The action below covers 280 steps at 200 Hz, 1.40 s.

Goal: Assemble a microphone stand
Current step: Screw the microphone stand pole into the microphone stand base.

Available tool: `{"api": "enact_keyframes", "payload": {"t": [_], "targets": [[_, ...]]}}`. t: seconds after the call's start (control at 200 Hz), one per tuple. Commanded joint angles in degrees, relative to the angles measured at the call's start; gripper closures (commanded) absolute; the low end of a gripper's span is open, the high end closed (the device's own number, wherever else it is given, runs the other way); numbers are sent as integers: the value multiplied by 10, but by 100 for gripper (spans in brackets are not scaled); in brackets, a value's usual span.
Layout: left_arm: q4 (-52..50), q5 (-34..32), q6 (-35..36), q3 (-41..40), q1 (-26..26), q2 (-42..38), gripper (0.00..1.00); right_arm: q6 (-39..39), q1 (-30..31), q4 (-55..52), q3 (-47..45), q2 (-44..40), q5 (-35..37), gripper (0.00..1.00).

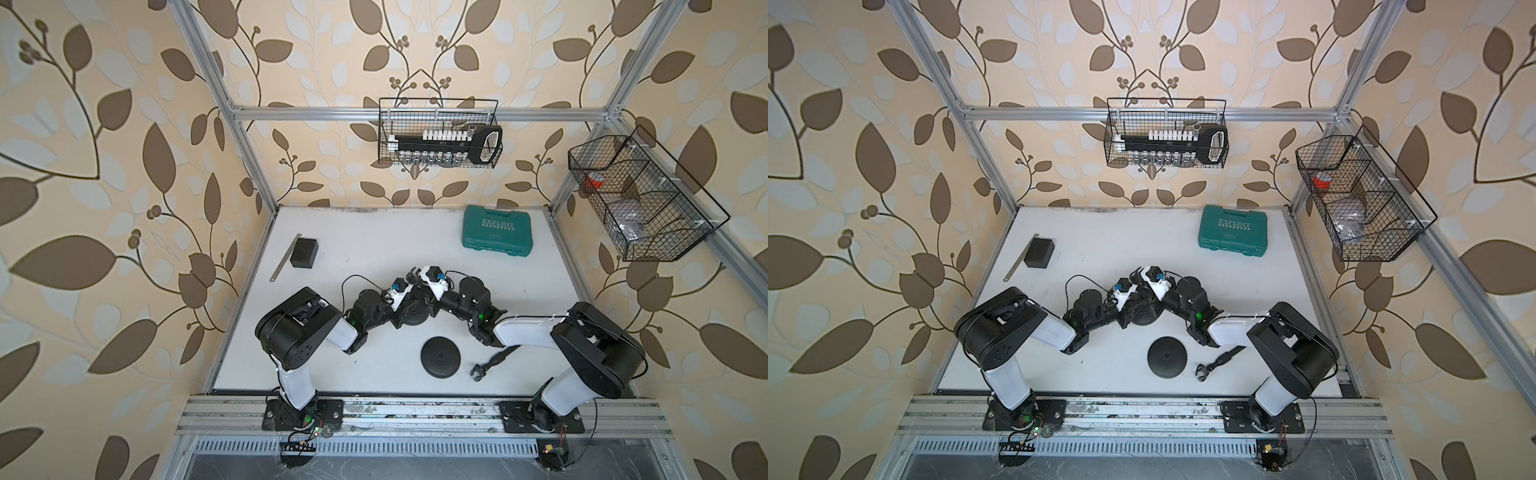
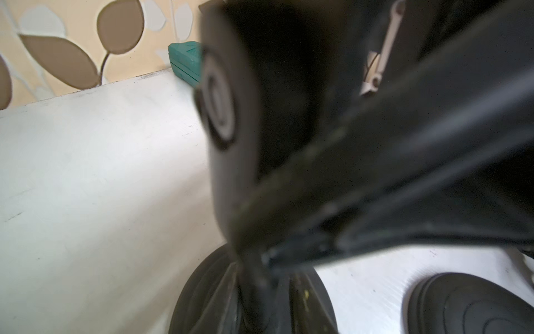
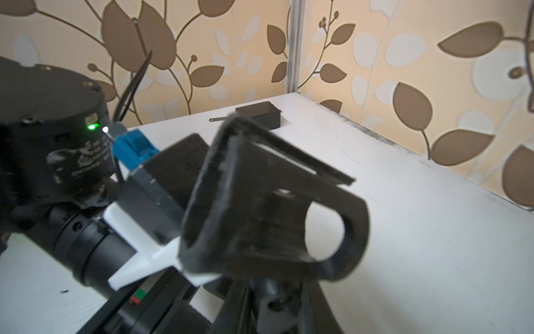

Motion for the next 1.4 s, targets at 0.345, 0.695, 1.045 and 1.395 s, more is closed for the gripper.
{"api": "enact_keyframes", "payload": {"t": [0.345, 0.695, 1.045, 1.395], "targets": [[29, 27, -22, 7, 21, -12, 82, 23, 60, -45, -24, 17, 146, 100], [20, 35, -20, 24, 21, 3, 88, 37, 57, -42, -30, 22, 101, 98], [-40, 36, 23, 35, 13, 4, 92, -16, -30, -112, -29, -42, -77, 46], [-65, 34, 34, 36, 6, -2, 91, -104, -174, -250, 49, -59, -357, 43]]}}
